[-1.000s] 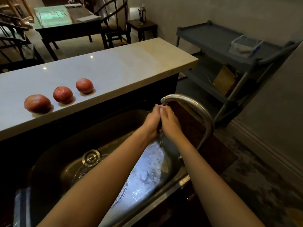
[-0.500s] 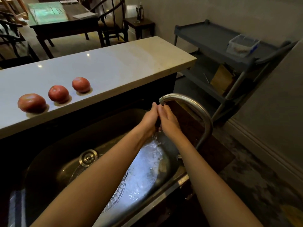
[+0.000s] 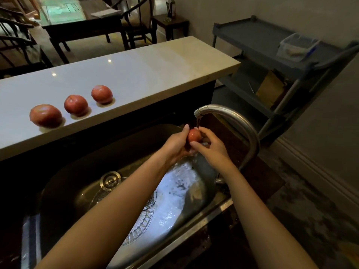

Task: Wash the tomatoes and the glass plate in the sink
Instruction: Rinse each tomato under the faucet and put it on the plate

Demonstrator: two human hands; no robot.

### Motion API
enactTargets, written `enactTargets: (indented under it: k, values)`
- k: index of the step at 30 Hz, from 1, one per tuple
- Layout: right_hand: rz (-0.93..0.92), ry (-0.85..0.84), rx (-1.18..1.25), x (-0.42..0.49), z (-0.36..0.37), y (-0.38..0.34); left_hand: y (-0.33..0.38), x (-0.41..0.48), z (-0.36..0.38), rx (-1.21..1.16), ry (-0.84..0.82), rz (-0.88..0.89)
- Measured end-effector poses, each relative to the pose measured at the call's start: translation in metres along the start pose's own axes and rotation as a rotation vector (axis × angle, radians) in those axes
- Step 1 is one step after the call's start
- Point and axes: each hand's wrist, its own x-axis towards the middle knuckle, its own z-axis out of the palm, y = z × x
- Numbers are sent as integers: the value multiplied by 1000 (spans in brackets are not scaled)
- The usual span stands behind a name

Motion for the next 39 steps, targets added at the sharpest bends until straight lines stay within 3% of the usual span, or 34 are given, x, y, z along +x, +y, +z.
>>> enactTargets:
  k: [4, 7, 10, 14, 17, 23, 39]
  values:
    - [-3, 116, 99, -1, 0, -4, 2, -3, 3, -96, -124, 61]
    - [-33, 105, -23, -3, -4, -8, 0, -3, 2, -55, -202, 115]
    - [-96, 65, -205, -1, -10, -13, 0, -4, 5, 143, -138, 153]
    - [-52, 197, -374, 1, -8, -20, 4, -7, 12, 351, -27, 280]
    - [-13, 180, -381, 1, 0, -19, 2, -10, 10, 519, 82, 357]
    - [-67, -8, -306, -5, 19, -3, -17, -21, -22, 684, 187, 376]
    - [-287, -146, -459, 6, 94, -6, -14, -64, -94, 1108, 424, 498]
